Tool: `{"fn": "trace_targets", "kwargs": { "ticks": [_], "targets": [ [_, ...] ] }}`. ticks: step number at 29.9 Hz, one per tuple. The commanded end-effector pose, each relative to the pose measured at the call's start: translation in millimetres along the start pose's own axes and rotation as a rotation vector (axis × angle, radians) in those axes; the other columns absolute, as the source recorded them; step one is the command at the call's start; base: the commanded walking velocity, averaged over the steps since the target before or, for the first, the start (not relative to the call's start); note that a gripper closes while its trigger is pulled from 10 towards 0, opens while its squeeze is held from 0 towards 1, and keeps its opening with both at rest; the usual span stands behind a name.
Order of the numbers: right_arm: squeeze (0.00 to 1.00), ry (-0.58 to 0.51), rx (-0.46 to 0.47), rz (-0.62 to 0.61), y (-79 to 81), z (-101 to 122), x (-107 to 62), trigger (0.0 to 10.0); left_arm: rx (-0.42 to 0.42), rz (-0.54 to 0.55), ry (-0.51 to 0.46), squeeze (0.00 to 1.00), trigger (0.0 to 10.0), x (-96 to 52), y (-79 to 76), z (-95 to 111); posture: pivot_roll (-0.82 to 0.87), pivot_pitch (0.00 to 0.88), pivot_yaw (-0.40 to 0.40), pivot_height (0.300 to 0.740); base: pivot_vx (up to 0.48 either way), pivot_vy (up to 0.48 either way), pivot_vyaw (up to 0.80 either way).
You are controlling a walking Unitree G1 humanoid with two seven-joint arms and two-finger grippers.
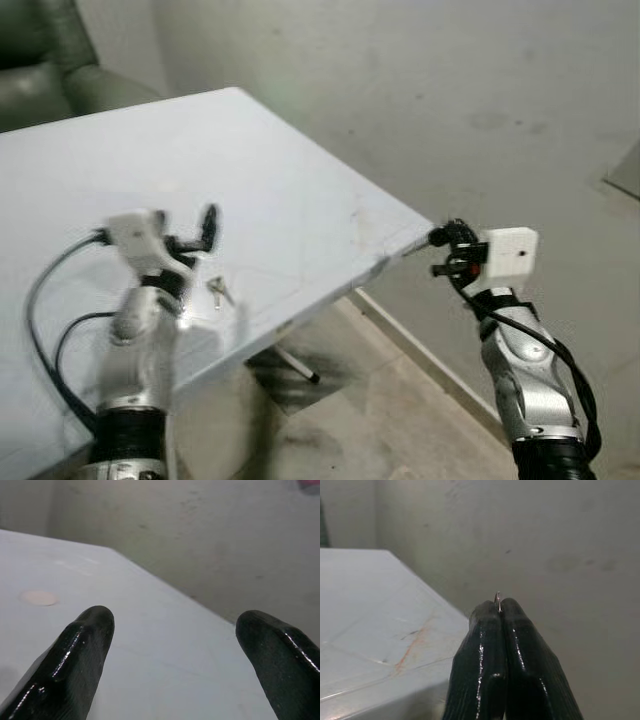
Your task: Hang keys on a hook
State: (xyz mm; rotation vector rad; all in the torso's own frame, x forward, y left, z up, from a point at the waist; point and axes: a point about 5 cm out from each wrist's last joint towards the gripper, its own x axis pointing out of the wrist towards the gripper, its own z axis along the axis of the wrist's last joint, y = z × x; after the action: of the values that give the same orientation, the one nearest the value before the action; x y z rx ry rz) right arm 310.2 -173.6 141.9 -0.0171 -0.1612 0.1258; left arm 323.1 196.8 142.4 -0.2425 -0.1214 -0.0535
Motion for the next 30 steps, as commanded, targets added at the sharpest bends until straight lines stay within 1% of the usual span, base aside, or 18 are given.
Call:
{"fn": "trace_targets", "kwargs": {
  "ticks": [1,9,12,19,30],
  "targets": [
    [0.00,-0.022,-0.003,0.000,0.0,6.2,2.6,10.0,0.007,0.018,0.003,0.00,10.0,1.1,2.3,3.1,-0.03,0.000,-0.060,0.740,0.000,0.000,-0.74],
    [0.00,-0.021,0.001,-0.005,0.6,6.3,2.5,10.0,0.014,0.047,0.030,0.00,10.0,2.3,3.0,2.1,-0.02,0.000,-0.060,0.740,0.000,0.000,-0.74],
    [0.00,-0.021,0.000,-0.009,0.6,6.7,2.6,10.0,0.037,0.067,0.040,0.00,10.0,2.2,4.1,2.6,-0.02,0.000,-0.059,0.740,0.000,0.000,-0.74],
    [0.00,-0.021,-0.001,-0.009,0.9,7.9,3.1,10.0,0.040,0.038,0.034,0.00,10.0,3.6,-1.0,5.2,-0.02,0.000,-0.057,0.740,0.000,0.000,-0.74],
    [0.00,-0.018,-0.007,-0.016,-1.2,8.9,1.5,10.0,0.038,0.031,0.039,0.00,10.0,3.7,-5.3,5.2,-0.03,0.000,-0.059,0.740,0.000,0.000,-0.74]
  ]
}}
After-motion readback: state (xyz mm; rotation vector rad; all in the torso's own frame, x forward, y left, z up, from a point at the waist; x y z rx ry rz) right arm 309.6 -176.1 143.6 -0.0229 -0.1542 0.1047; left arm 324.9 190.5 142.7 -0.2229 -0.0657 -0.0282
